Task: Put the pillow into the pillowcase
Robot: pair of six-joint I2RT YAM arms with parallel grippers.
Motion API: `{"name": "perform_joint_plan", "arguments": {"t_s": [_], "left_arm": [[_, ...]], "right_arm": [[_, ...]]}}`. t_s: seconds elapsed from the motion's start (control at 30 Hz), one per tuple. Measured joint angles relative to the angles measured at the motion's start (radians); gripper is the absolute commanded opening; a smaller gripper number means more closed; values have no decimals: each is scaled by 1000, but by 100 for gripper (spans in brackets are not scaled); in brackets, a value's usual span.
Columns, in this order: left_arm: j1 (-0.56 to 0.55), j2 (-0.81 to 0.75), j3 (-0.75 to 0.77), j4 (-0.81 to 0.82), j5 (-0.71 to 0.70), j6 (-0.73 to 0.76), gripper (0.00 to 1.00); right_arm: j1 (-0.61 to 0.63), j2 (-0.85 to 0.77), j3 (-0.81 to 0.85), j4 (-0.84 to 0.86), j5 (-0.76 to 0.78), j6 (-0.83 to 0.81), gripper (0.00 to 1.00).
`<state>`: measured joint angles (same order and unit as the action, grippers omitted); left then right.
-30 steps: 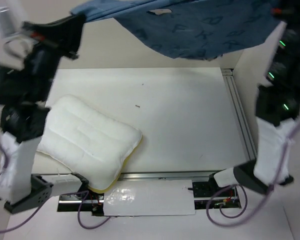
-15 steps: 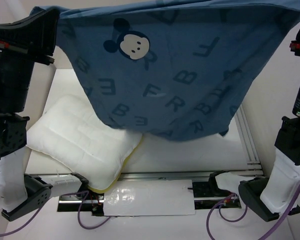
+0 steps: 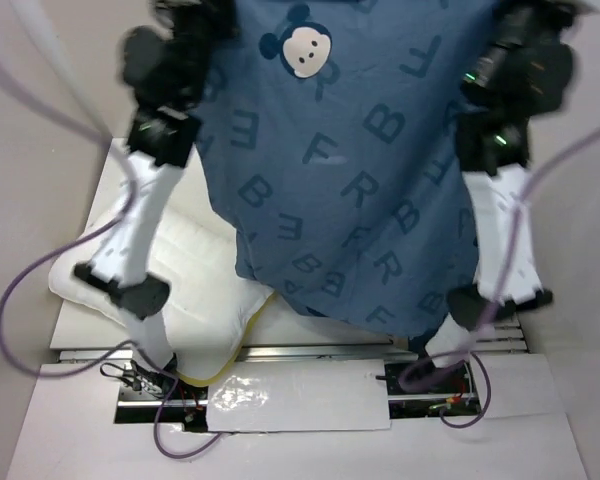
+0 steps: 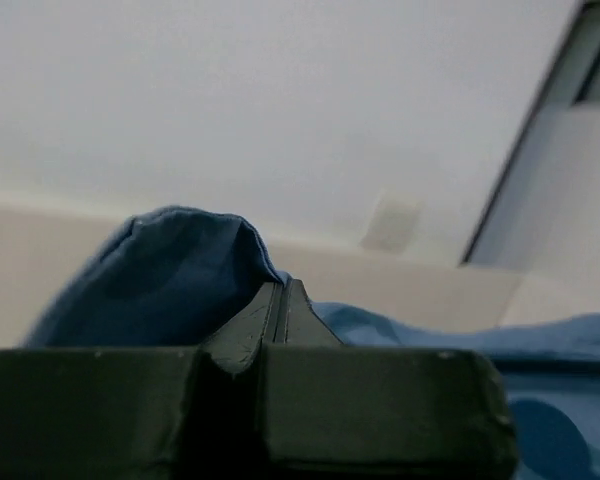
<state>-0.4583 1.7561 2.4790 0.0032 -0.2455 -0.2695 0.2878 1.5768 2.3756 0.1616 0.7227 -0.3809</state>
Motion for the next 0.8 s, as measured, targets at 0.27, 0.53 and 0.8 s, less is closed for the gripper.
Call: {"name": "perform_joint_plan", "arguments": {"t_s": [0.27, 0.53, 0.8], "left_arm": [[39, 599, 19, 34, -28, -74, 0], [91, 796, -30, 39, 21, -163, 0], [84, 795, -20, 214, 111, -203, 100]], "right_arm": [[-74, 734, 144, 130, 362, -311, 0], [-148, 998, 83, 154, 497, -425, 0], [-242, 1006, 138, 351, 566, -521, 6]]}}
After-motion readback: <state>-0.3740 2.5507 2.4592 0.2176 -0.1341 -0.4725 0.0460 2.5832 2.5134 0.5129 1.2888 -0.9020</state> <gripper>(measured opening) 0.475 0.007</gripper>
